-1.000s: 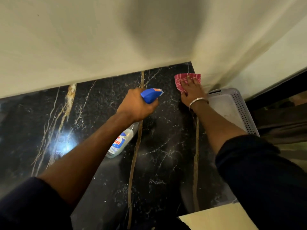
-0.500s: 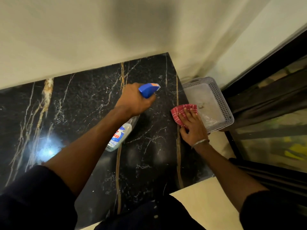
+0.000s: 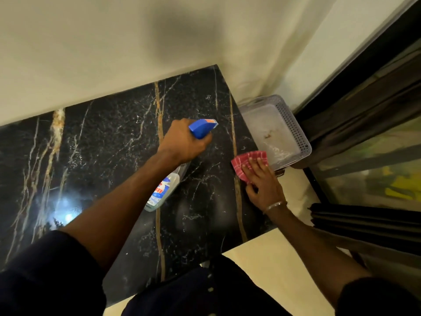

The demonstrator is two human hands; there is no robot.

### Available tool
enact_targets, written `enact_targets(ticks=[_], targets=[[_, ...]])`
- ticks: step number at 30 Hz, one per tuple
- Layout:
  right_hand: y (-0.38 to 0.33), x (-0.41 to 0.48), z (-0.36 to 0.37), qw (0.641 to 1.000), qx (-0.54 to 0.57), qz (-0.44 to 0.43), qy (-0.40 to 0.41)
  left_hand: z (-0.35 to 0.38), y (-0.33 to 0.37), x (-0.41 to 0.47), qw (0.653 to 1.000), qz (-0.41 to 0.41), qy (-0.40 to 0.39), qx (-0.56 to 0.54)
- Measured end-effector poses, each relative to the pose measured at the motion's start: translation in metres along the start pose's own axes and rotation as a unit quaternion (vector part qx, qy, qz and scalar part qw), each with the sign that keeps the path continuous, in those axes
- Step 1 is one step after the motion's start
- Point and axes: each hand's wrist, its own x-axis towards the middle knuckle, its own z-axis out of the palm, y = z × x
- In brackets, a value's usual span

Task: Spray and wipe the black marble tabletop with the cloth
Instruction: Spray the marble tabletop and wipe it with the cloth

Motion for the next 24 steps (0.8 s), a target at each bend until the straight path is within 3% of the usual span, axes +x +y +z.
enact_targets(ticks=[7, 18, 24], targets=[[0.007, -0.096, 0.019, 0.998, 0.019, 0.061, 0.025, 0.023, 0.015, -0.019, 0.998, 0.014, -0.050, -0.028], [-0.009, -0.015, 0.010, 0.995, 0.013, 0.083, 0.054, 0.029, 0.019, -0.051, 0.996, 0.001, -0.086, -0.024], [-0.027, -0.105, 0.036, 0.990, 0.017, 0.121, 0.077, 0.026, 0.024, -0.068, 0.993, 0.027, -0.113, -0.032]])
